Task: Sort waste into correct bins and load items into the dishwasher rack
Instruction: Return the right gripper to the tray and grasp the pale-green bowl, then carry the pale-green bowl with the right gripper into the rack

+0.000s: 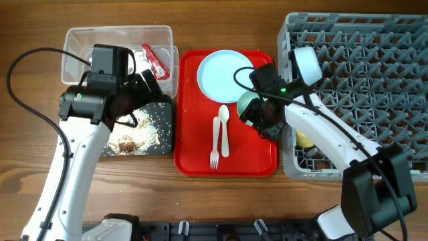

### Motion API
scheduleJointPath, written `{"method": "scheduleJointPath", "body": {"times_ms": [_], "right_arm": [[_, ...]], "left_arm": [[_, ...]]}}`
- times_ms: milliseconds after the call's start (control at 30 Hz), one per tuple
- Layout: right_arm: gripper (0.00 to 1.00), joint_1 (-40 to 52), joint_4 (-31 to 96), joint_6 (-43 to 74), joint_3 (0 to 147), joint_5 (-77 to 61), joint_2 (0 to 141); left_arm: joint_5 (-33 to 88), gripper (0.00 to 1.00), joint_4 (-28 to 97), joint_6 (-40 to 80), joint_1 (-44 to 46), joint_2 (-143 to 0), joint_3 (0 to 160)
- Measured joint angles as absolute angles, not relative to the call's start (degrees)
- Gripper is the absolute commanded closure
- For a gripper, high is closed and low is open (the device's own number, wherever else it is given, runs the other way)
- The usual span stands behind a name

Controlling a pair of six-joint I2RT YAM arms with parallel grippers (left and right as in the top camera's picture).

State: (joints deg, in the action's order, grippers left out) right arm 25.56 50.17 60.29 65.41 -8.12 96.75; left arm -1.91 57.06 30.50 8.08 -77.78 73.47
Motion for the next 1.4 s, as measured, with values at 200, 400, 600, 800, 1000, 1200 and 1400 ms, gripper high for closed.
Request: {"method": "scheduleJointPath", "body": {"times_ms": [200, 400, 600, 800, 1000, 1200, 1400], "right_arm": [[0.46, 25.56, 47.48, 63.61, 63.53, -5.67, 96.75], [0.57, 25.56, 47.05, 64.97, 63.35, -4.27, 97.14], [0.79, 25.71, 46.41, 64.51, 62.43, -4.01, 99.02], [0.96, 25.71, 45.93, 59.37, 62.22, -4.05, 99.24], [0.95, 25.67, 45.43, 50.37, 62.22, -5.61, 99.24], [0.96, 25.67, 46.57, 37.93, 63.61, -10.52, 99.2], [0.96, 25.34, 57.25, 30.24, 76.16, -7.66, 95.31]], "left_arm": [[-1.91, 0.0, 57.04, 30.5, 8.08, -77.78, 73.47], [-1.91, 0.0, 57.06, 30.5, 8.08, -77.78, 73.47], [-1.91, 0.0, 57.06, 30.5, 8.08, -77.76, 73.47], [-1.91, 0.0, 57.06, 30.5, 8.08, -77.76, 73.47], [-1.91, 0.0, 57.04, 30.5, 8.08, -77.76, 73.47], [-1.91, 0.0, 57.04, 30.52, 8.08, -77.76, 73.47], [-1.91, 0.0, 57.04, 30.5, 8.08, -77.76, 73.47]]}}
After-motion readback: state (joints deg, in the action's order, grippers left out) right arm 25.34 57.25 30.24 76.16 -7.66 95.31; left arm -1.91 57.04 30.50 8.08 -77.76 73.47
